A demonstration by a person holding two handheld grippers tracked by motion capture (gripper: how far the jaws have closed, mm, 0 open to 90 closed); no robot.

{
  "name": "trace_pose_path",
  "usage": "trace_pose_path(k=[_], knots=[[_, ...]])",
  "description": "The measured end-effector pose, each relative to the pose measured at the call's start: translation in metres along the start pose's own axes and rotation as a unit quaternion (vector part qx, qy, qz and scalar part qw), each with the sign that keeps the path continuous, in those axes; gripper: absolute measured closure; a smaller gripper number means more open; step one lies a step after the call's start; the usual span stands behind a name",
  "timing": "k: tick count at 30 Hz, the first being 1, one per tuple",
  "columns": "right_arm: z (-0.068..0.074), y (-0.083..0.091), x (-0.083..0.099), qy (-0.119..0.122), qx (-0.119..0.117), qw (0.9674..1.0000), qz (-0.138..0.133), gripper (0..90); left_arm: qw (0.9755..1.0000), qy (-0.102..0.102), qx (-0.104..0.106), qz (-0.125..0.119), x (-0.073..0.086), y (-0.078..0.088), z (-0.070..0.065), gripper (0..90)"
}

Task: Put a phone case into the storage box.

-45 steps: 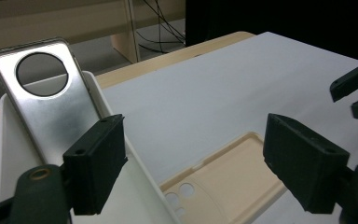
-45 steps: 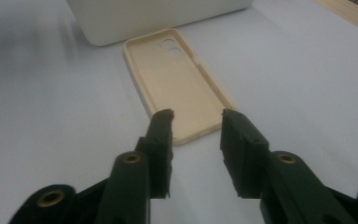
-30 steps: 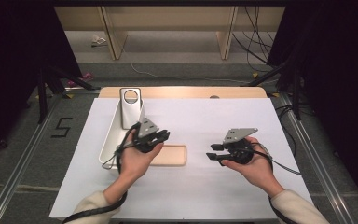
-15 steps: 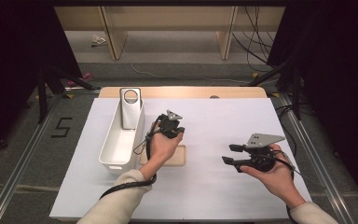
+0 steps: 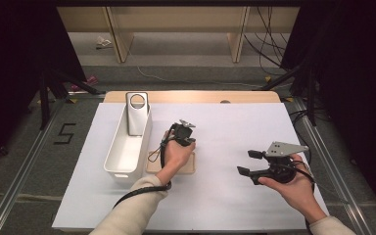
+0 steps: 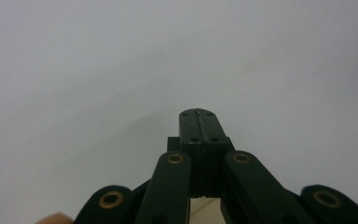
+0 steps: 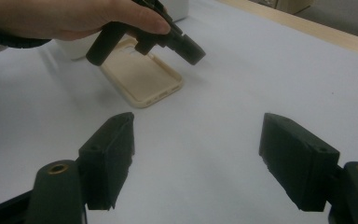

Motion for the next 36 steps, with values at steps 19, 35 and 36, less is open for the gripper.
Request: trace_pose_path(k=[19,35,36], knots=[[-0.001,0.000,0.001,0.001,0.000,1.0000,0.002,26.8,0.9989,-0.013,0.028,0.034,0.024,0.004,-0.011,89.6],[0.001,-0.002,0.001,0.003,-0.001,1.0000,0.005,26.9,0.9935,-0.063,0.074,0.059,0.060,0.033,-0.035,89.6],[0.001,-0.002,0.001,0.003,-0.001,1.0000,0.005,26.9,0.9935,-0.063,0.074,0.059,0.061,0.035,-0.036,89.6]])
Point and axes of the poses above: each handheld gripper's, and its own axes: y roughly backward along the jaws, x roughly out of its underside, z roughly to its left, the point moved 4 cm from there along -y, roughly forward along the jaws, and after that the axes turned 3 degrees about z, right-handed, at the moved point
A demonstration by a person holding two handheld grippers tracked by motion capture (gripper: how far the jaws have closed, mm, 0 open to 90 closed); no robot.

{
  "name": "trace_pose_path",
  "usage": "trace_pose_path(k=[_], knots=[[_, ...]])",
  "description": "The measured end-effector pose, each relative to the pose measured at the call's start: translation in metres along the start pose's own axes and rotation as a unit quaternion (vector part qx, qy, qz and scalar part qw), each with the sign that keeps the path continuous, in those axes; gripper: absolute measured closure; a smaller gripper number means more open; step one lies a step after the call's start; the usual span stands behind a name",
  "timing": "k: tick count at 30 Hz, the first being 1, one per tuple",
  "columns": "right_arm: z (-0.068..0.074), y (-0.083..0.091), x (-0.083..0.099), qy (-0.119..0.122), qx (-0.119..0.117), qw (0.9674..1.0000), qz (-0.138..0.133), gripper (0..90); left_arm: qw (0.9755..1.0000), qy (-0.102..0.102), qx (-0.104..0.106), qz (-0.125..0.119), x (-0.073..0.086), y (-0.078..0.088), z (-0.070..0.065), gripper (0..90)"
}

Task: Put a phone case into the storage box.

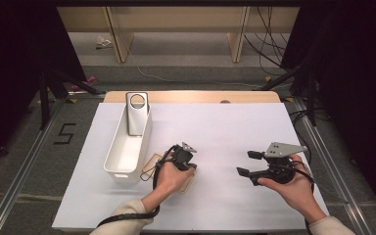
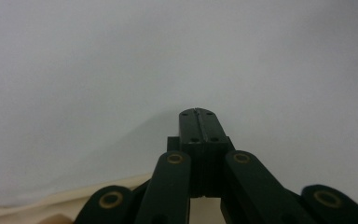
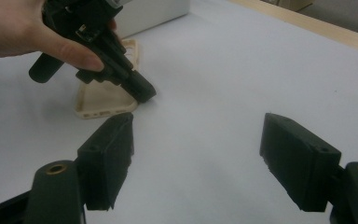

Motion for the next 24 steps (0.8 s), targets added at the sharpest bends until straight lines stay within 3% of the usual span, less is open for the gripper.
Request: trace_pose_path(k=[7,11,16,24], knots=[[0.000,0.000,0.000,0.000,0.000,1.0000,-0.001,26.9,0.9998,-0.018,0.004,0.011,0.013,0.008,-0.011,89.5],[0.000,0.000,-0.001,0.000,-0.001,1.0000,-0.002,26.9,0.9993,-0.025,0.017,0.021,0.026,0.016,-0.015,89.4],[0.000,-0.001,0.000,0.000,-0.001,1.0000,0.000,26.9,0.9984,-0.029,0.033,0.036,0.041,0.029,-0.015,89.3],[0.001,-0.001,-0.001,0.000,-0.001,1.0000,0.000,26.9,0.9973,-0.037,0.037,0.051,0.065,0.046,-0.009,89.3]])
Point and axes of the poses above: each handheld gripper's, and its own axes: y roughly backward along the jaws, x roughly out of its underside, z roughly to its left, the point moved 4 cm from there along -y, roughly forward along the jaws, and after that the axes turned 3 degrees about z, right-handed, at the moved point
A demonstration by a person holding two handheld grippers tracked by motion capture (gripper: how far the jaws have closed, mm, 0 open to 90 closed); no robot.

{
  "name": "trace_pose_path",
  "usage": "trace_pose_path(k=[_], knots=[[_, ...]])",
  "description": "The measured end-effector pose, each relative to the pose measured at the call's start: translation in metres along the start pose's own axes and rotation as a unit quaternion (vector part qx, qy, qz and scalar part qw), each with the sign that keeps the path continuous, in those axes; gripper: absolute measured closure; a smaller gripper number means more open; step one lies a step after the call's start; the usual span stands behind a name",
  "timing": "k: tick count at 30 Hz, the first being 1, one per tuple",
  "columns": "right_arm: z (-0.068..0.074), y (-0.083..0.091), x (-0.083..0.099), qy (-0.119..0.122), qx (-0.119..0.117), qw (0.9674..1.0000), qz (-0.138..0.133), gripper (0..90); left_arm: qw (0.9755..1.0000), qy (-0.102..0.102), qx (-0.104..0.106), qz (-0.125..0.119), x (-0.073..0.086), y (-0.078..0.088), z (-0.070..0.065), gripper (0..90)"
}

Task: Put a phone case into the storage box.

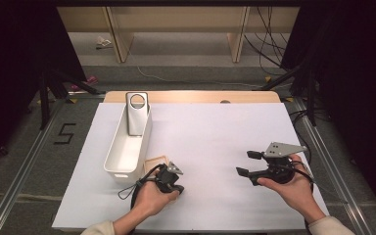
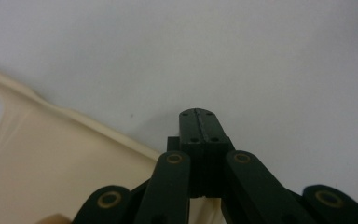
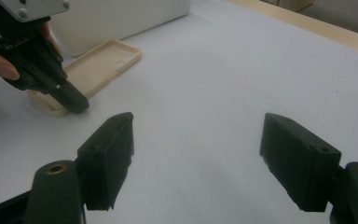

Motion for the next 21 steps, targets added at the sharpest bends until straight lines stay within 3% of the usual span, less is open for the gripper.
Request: trace_pose_path(k=[11,21], knots=[[0.000,-0.001,0.000,0.001,0.001,1.0000,0.000,26.8,0.9998,-0.013,-0.005,0.012,0.021,0.014,0.010,89.4],[0.000,-0.001,0.000,0.000,0.001,1.0000,-0.001,26.4,0.9999,-0.014,0.002,0.007,0.028,0.018,0.012,88.6]])
Point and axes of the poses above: each handheld gripper's, and its own axes: y roughly backward along the jaws, x roughly out of its underside, z roughly to its left, the point moved 4 cm from there along -y, roughly forward along the jaws, and after that the axes turned 3 degrees about z, right-handed, at the moved point
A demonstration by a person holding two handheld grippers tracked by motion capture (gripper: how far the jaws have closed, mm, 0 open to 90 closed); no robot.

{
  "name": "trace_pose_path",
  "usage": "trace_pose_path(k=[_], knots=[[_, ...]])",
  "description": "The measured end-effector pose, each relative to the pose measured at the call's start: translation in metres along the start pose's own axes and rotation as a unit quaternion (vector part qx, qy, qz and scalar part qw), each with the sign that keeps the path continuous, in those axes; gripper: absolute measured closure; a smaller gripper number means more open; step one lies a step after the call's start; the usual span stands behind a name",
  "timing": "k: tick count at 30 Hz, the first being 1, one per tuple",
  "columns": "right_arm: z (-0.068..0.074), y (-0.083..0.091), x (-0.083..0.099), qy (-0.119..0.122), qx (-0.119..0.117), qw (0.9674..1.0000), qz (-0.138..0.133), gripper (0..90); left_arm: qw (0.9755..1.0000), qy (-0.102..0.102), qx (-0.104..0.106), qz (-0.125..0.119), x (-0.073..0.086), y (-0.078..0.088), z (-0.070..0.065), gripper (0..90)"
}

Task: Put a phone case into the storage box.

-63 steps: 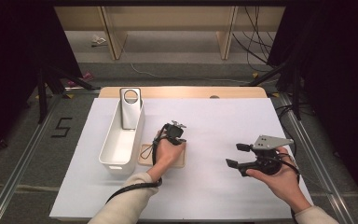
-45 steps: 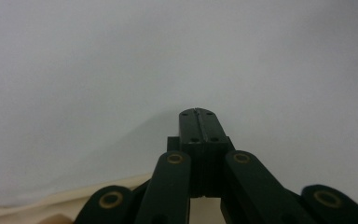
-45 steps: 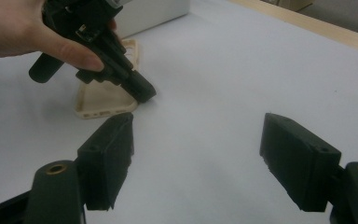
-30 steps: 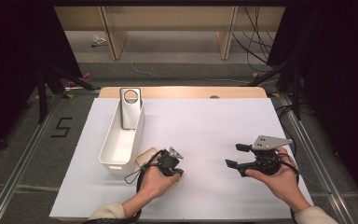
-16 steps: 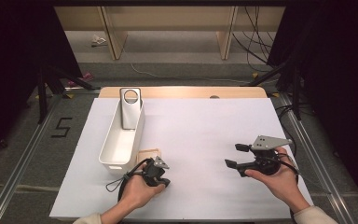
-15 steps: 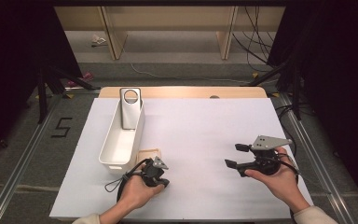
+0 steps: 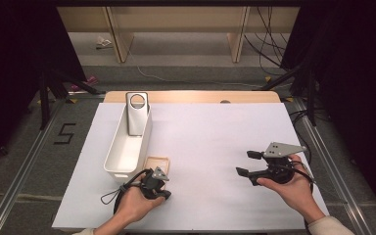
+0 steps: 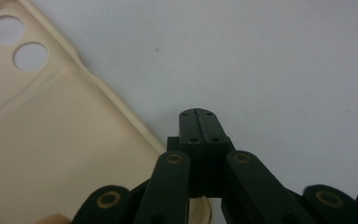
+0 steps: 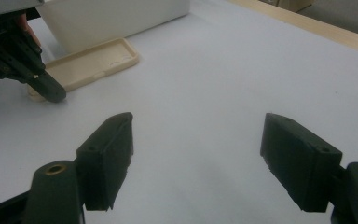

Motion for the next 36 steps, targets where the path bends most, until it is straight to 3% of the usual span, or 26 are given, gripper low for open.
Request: trace_pose_path(k=[6,9,13,17,19,22,28,31,32,33,35,36], knots=[[0.000,0.000,0.000,0.002,-0.002,1.0000,-0.002,26.0,0.9993,-0.020,-0.015,-0.029,-0.006,0.010,0.002,79.0],[0.000,0.000,0.000,0.002,-0.004,1.0000,-0.003,25.6,0.9980,-0.035,-0.029,-0.043,-0.012,0.021,0.004,66.0],[-0.001,-0.002,0.001,0.002,-0.008,1.0000,-0.003,24.1,0.9946,-0.057,-0.059,-0.063,-0.016,0.034,0.005,52.5],[-0.001,-0.001,0.001,0.002,-0.013,0.9999,-0.006,22.8,0.9931,-0.079,-0.061,-0.062,-0.016,0.039,0.006,37.1],[0.000,-0.001,0.001,0.002,-0.015,0.9999,-0.007,22.3,0.9910,-0.097,-0.069,-0.061,-0.015,0.039,0.008,30.1],[0.002,-0.001,0.001,0.002,-0.021,0.9997,-0.009,21.5,0.9893,-0.106,-0.079,-0.062,-0.016,0.041,0.009,19.0],[0.004,-0.002,0.001,0.001,-0.021,0.9997,-0.008,21.4,0.9862,-0.141,-0.076,-0.041,-0.015,0.051,0.011,8.0],[0.005,-0.002,0.000,0.003,-0.019,0.9998,-0.005,21.2,0.9823,-0.171,-0.073,-0.020,-0.015,0.057,0.012,8.8],[0.005,-0.002,0.000,0.002,-0.018,0.9998,-0.005,21.2,0.9799,-0.186,-0.071,-0.013,-0.014,0.059,0.012,12.3],[0.005,-0.001,0.000,0.001,-0.017,0.9998,-0.004,21.2,0.9767,-0.204,-0.066,-0.002,-0.014,0.061,0.010,19.3],[0.004,-0.001,0.000,0.001,-0.017,0.9998,-0.006,20.9,0.9716,-0.228,-0.063,0.017,-0.013,0.061,0.008,18.2],[0.004,-0.002,0.000,0.000,-0.017,0.9998,-0.005,20.9,0.9669,-0.245,-0.066,0.030,-0.012,0.062,0.007,21.8]])
Point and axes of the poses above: each handheld gripper's, and its own axes: y roughly backward along the jaws, x roughly out of its underside, z roughly to its left, the point moved 4 cm from there along -y, roughly forward along the jaws, and after that the axes turned 3 degrees about z, right-handed, at the moved point
